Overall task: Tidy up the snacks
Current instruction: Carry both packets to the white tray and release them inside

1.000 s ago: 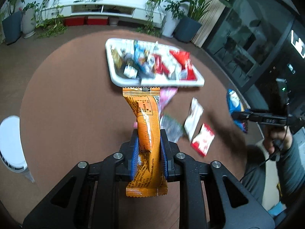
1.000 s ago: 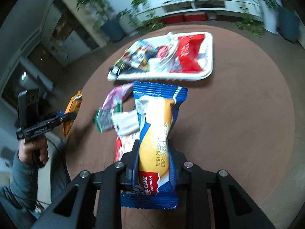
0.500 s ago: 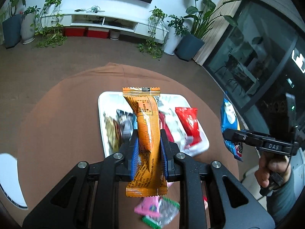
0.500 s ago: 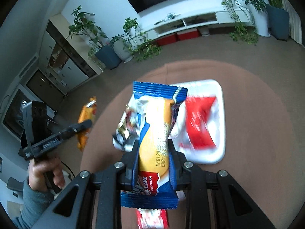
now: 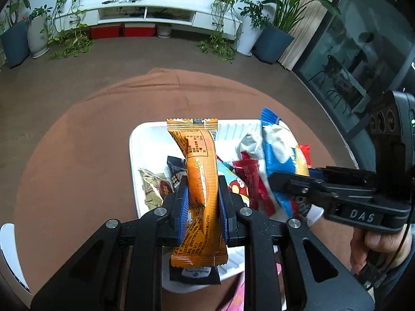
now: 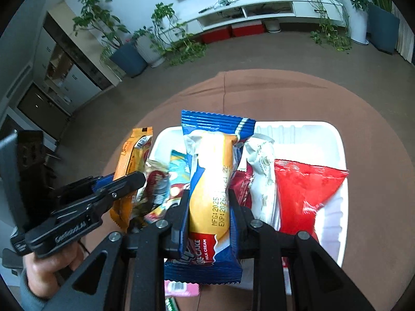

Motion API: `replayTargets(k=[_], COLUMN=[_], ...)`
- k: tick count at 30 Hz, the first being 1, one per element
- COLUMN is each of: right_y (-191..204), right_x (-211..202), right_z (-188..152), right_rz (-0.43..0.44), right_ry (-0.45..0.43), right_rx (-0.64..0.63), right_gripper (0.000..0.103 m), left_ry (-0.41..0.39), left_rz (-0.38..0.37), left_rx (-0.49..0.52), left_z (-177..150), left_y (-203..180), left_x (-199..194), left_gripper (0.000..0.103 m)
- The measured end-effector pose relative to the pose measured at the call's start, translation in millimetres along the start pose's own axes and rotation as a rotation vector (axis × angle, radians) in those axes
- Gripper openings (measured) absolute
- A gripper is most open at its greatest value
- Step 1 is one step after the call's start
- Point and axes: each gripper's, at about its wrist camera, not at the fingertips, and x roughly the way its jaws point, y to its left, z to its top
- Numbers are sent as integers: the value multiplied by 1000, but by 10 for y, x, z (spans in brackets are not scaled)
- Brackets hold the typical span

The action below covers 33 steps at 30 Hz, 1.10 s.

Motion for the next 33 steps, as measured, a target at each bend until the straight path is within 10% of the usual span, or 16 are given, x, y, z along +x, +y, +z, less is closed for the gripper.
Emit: replayTargets(k=[33], right_y=[20], right_x=[259], right_z=[-128], right_rz=[-129], right_ry=[-21], right_rx=[-70], right_gripper=[41], left_ry=[10], left_rz=[57], left_rx=[-5], left_z=[-138], left_y=[-23], left_x=[481], left_gripper=[25])
